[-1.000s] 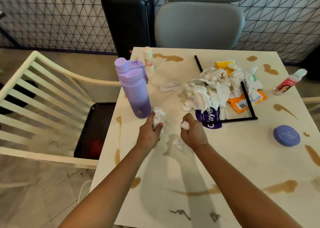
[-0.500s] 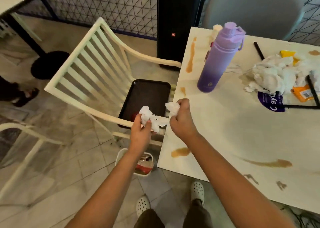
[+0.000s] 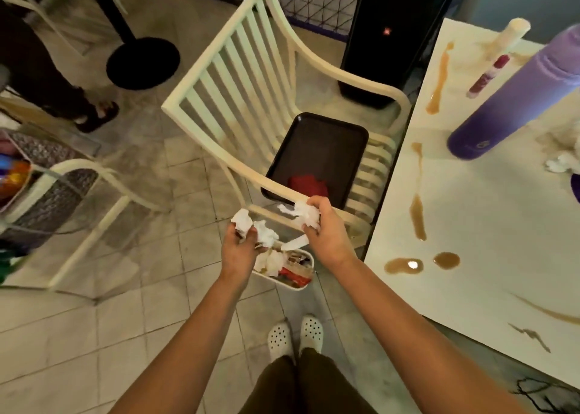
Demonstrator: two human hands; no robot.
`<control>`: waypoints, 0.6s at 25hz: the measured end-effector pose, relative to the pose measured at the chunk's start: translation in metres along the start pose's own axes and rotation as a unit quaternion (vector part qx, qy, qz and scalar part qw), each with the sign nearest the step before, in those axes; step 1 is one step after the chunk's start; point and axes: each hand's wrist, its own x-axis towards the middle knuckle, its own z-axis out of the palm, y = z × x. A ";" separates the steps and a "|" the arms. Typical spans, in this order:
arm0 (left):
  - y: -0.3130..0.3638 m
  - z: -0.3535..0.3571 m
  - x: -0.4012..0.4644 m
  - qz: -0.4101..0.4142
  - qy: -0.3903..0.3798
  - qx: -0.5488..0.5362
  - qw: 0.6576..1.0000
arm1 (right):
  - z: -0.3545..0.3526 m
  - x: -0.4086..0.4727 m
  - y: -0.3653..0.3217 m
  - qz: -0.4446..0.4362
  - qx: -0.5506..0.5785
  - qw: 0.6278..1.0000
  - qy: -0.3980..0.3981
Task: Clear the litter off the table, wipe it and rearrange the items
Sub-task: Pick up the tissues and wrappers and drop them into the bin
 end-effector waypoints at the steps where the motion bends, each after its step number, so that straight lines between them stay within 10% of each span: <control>1: -0.004 -0.003 0.001 -0.017 0.015 -0.006 1.000 | 0.006 0.003 0.005 0.008 0.001 1.000 -0.002; 15: -0.128 -0.049 0.083 -0.110 0.085 0.063 0.988 | 0.133 0.051 0.131 0.145 0.059 0.986 0.051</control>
